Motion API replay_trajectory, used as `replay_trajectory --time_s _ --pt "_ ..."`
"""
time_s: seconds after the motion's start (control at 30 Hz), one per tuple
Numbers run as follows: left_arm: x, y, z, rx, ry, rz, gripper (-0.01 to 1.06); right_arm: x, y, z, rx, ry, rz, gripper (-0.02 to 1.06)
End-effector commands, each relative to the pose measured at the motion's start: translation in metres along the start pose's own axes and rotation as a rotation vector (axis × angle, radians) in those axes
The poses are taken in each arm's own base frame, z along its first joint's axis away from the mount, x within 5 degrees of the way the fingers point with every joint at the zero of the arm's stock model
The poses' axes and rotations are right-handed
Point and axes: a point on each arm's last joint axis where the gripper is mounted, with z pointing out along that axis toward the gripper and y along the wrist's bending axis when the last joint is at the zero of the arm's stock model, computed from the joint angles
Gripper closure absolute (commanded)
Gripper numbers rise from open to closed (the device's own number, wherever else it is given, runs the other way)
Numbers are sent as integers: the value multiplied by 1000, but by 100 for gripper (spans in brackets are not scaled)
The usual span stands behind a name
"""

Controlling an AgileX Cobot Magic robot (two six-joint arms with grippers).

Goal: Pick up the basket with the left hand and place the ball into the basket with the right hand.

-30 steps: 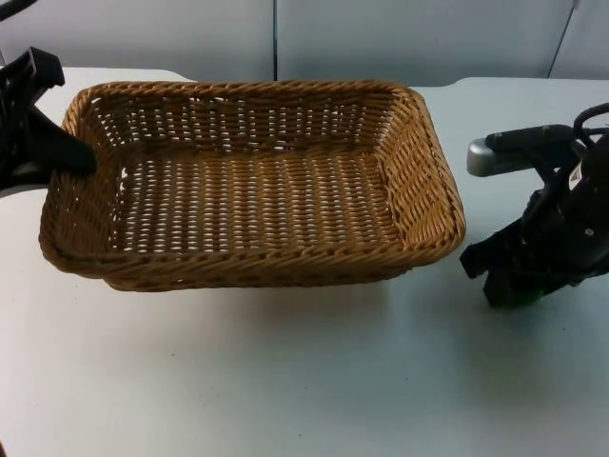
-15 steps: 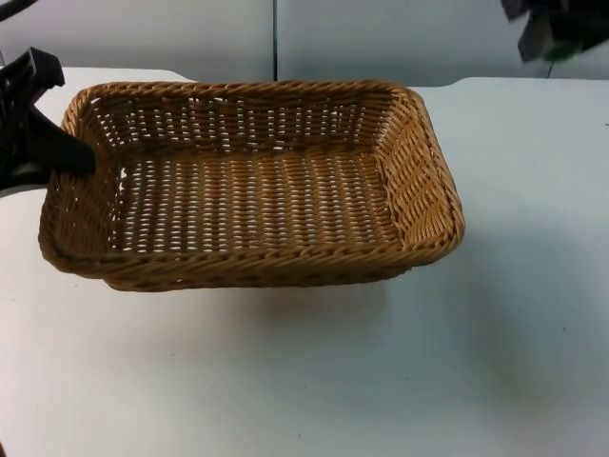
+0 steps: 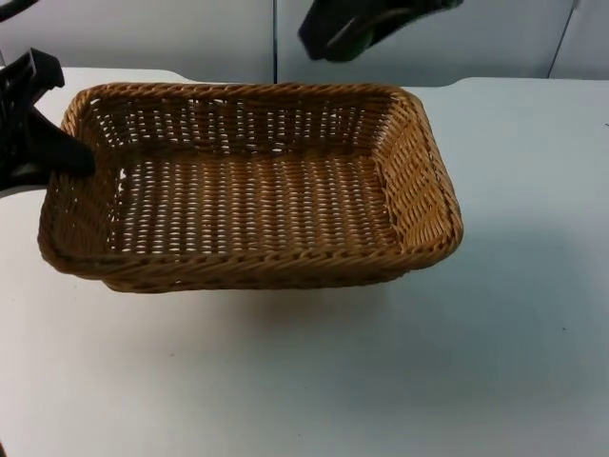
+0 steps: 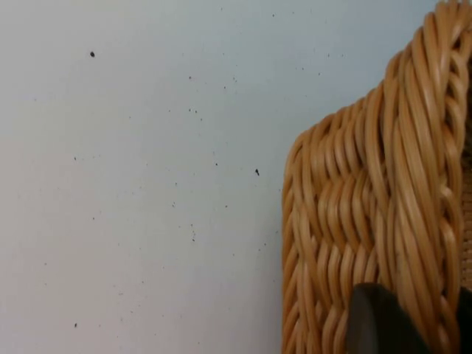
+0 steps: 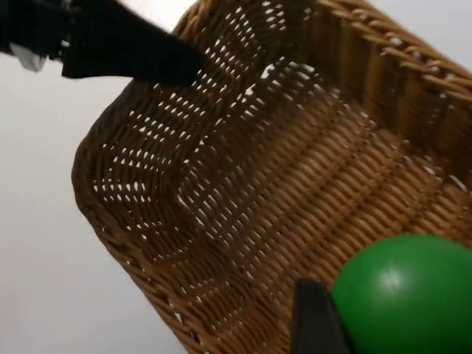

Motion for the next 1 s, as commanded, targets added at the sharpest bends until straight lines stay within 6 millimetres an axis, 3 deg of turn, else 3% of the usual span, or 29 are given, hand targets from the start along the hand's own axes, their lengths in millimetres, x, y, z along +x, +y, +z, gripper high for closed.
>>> replay_trajectory --time_s 0.0,0.13,0.27,0.83,0.93,0.97 --pt "-1 -7 -3 59 -6 -20 105 -2 4 15 -10 4 -39 105" --pt "2 -14 -4 140 22 -19 105 3 12 59 -19 50 -97 105" --pt "3 -18 -5 184 38 -18 105 4 11 73 1 44 -110 105" --pt "7 -22 -6 231 80 -25 105 4 3 74 86 43 -141 105" --pt "7 -22 -6 231 80 -25 105 4 3 74 91 40 -116 87" --pt "7 -22 -6 231 80 -25 105 4 3 74 91 40 -116 87"
